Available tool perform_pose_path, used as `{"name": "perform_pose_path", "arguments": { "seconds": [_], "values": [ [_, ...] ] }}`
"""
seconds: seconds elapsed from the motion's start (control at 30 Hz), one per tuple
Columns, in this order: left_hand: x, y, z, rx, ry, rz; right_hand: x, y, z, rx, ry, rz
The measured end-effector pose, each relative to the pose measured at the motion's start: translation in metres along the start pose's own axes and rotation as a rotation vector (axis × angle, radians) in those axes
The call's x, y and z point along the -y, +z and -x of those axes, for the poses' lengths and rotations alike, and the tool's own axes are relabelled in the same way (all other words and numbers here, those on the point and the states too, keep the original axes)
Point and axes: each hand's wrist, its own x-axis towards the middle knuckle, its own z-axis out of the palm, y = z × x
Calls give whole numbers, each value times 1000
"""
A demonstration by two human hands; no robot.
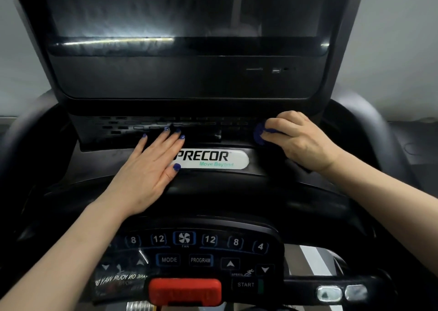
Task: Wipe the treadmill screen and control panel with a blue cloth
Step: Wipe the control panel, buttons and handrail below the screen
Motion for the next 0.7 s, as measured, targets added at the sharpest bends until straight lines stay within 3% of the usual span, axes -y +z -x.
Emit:
{"name": "perform_pose_path", "arguments": {
  "seconds": [0.33, 0.57, 0.7],
  "values": [
    [1, 2, -1, -10, -1, -33, -13, -12, 25, 65, 21, -19],
    [1, 3, -1, -22, 1, -56, -17, -15, 26, -16, 83, 34],
    [1, 2, -1, -18, -2, -67, -18, -16, 41, 25, 47, -6]
  ]
}}
